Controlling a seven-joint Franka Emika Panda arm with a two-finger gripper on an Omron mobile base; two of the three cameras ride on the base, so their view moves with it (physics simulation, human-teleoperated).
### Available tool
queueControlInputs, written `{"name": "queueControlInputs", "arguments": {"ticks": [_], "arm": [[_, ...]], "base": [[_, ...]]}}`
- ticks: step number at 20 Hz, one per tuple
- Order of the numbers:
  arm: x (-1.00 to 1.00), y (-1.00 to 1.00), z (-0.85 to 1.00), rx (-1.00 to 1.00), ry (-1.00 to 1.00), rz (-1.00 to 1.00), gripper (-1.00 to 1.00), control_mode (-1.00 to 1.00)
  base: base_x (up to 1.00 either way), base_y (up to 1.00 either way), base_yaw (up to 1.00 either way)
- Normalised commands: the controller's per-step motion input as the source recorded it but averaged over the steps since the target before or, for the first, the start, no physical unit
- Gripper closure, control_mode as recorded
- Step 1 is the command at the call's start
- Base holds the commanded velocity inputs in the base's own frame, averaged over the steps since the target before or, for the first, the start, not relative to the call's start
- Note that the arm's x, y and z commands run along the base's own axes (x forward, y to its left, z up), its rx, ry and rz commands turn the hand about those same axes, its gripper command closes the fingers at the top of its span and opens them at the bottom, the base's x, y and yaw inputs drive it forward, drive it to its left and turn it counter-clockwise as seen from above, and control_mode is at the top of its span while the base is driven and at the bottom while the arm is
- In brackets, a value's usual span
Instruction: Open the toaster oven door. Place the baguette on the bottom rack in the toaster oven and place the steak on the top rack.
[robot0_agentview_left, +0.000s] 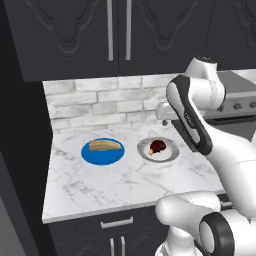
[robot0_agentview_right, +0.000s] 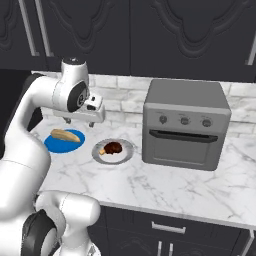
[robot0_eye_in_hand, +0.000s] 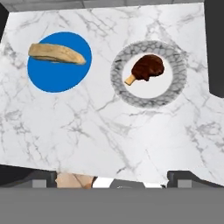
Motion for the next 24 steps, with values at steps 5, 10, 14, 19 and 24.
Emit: {"name": "queueControlInputs", "arguments": {"ticks": [5,10,14,19,24], "arm": [[-0.43,-0.19,0.0,0.21,-0.2,-0.07,-1.0,-1.0],[-0.27,-0.2,0.0,0.18,-0.17,-0.19,-1.0,-1.0],[-0.33,-0.44,0.0,0.15,-0.01,-0.33,-1.0,-1.0],[-0.15,-0.44,-0.01,0.13,0.0,-0.27,-1.0,-1.0],[-0.03,-0.51,0.0,0.33,0.0,-0.21,-1.0,-1.0]], "base": [[0.0,0.0,0.0],[0.0,0.0,0.0],[0.0,0.0,0.0],[0.0,0.0,0.0],[0.0,0.0,0.0]]}}
